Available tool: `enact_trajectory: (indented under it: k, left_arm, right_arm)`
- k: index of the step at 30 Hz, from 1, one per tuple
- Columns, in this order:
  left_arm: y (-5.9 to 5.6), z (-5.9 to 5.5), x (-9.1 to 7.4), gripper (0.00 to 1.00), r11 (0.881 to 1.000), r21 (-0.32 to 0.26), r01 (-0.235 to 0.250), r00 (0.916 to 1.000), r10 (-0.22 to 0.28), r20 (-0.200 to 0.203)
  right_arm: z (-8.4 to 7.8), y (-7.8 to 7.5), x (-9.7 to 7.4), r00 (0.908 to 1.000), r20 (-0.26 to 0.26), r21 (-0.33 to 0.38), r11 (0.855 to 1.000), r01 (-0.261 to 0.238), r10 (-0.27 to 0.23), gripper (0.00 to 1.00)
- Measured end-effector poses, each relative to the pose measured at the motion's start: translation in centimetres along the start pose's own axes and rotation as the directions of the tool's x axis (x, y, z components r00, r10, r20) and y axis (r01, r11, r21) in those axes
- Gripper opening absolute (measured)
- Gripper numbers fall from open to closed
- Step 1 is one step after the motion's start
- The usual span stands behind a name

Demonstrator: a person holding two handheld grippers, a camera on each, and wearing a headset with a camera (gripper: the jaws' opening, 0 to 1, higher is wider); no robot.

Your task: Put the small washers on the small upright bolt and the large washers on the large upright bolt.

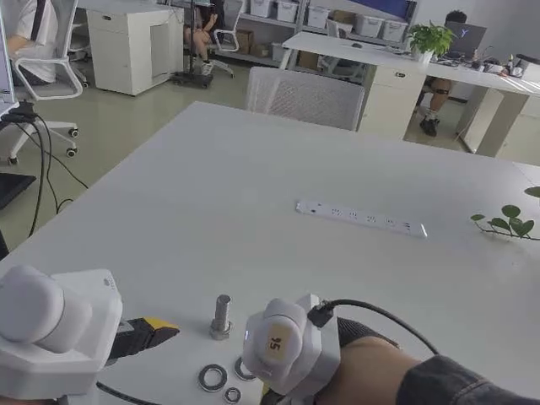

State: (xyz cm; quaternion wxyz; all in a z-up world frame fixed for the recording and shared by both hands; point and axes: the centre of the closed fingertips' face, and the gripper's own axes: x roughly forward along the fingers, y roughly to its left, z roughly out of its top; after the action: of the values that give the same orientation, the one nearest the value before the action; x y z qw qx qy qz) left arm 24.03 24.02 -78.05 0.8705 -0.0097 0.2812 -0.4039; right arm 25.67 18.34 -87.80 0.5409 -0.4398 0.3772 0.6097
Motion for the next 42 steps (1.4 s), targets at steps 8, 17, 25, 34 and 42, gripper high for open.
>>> enact_trajectory:
  k: [8,17,25,34,42]
  left_arm:
    - [-0.2,0.2,0.3,0.93,1.0,0.004,0.006,1.0,-0.006,-0.002]
    - [-0.3,0.3,0.5,0.93,1.0,0.009,0.011,0.9999,-0.011,-0.004]
    - [-0.4,0.4,0.7,0.93,1.0,0.012,0.016,0.9998,-0.016,-0.007]
    - [-0.5,0.4,0.9,0.93,0.999,0.018,0.028,0.9995,-0.028,-0.012]
    - [-0.8,0.4,0.9,0.93,0.999,0.022,0.032,0.9994,-0.031,-0.014]
  right_arm:
    - [-1.7,-0.6,-1.1,0.9999,-0.006,0.041,0.999,0.015,-0.014,0.13]
    - [-3.4,-1.1,-2.5,0.999,-0.009,0.083,0.996,0.044,-0.044,0.13]
    - [-5.0,-1.4,-3.8,0.9974,-0.013,0.119,0.99,0.072,-0.071,0.13]
    - [-6.8,-2.1,-5.4,0.9943,-0.023,0.164,0.981,0.107,-0.105,0.13]
    - [-7.9,-2.2,-6.1,0.9921,-0.028,0.193,0.973,0.125,-0.122,0.13]
